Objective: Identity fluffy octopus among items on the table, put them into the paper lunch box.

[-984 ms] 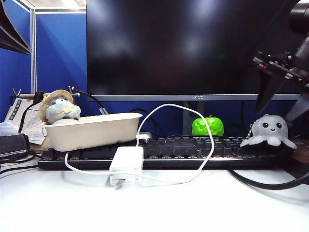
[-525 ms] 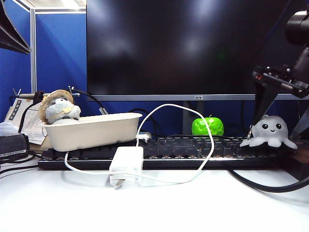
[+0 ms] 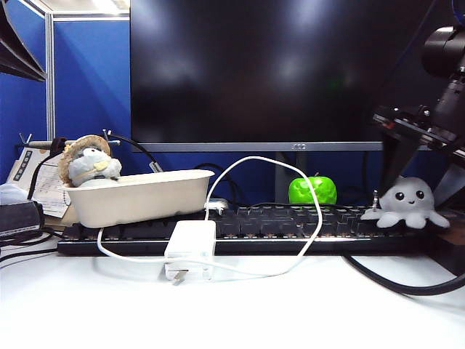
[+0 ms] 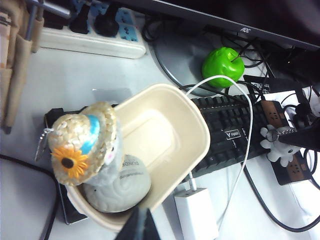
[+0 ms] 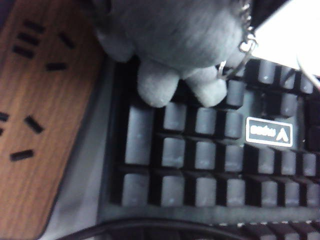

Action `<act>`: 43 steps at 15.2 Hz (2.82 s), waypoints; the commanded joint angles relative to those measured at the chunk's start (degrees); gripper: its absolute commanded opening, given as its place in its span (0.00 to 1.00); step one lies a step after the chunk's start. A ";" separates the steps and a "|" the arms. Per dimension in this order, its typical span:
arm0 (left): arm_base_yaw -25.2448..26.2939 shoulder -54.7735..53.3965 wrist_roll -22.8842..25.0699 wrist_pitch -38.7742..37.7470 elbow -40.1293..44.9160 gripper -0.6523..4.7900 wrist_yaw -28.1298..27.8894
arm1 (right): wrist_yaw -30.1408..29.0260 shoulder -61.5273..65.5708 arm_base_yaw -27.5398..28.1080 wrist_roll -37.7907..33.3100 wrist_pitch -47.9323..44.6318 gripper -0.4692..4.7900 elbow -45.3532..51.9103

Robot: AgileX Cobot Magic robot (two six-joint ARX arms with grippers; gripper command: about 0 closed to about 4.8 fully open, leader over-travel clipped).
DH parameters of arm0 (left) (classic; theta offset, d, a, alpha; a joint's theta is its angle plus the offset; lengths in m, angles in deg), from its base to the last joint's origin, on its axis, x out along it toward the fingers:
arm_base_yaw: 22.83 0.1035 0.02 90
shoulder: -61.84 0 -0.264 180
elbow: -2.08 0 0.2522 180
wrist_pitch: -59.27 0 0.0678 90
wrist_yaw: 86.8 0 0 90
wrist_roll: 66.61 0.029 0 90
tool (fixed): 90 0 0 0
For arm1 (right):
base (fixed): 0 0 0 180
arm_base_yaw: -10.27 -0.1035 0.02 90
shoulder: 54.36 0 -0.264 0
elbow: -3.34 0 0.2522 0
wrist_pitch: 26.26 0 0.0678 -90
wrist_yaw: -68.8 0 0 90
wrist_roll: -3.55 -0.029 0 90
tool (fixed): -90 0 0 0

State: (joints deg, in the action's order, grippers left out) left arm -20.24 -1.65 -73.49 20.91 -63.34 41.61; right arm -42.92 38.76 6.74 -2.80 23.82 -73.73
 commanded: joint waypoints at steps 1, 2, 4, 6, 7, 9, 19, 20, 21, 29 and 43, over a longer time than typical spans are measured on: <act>0.00 0.20 0.48 1.14 -0.31 0.11 0.39 | -0.07 -0.09 -0.04 0.11 -0.59 0.62 -0.31; 0.00 0.20 0.48 1.14 -0.31 0.11 0.39 | -0.07 -0.09 -0.04 0.11 -0.57 0.59 -0.31; 0.02 0.20 0.48 1.14 -0.31 0.11 0.39 | -0.07 -0.09 -0.04 0.11 -0.57 0.55 -0.31; 0.00 0.20 0.48 1.14 -0.31 0.11 0.39 | -0.07 -0.09 -0.04 0.11 -0.59 0.54 -0.31; 0.00 0.20 0.48 1.14 -0.31 0.11 0.39 | -0.07 -0.09 -0.04 0.11 -0.57 0.51 -0.31; 0.00 0.20 0.46 1.14 -0.31 0.11 0.39 | -0.09 -0.11 -0.04 0.11 -0.59 0.50 -0.31; 0.00 0.20 0.46 1.11 -0.31 0.11 0.44 | -1.40 -0.26 -0.04 0.11 1.01 0.50 -3.56; 0.02 0.20 0.46 1.09 -0.31 0.11 2.08 | -2.56 -0.28 -0.07 0.09 1.62 0.50 -5.46; 0.02 0.20 0.46 1.09 -0.31 0.11 5.27 | -2.84 -0.28 -0.04 0.07 1.68 0.50 -6.27; 0.02 0.20 0.46 1.09 -0.31 0.11 31.26 | -4.52 -0.26 -0.04 0.09 2.62 0.50 -6.99; 0.02 0.20 0.55 1.16 -0.31 0.11 31.23 | -19.32 -0.39 -5.73 -3.32 2.67 0.51 -18.01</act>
State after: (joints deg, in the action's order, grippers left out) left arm -20.24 -1.62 -73.49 21.31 -63.34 72.43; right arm -61.58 38.69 2.17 -6.12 27.03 -90.71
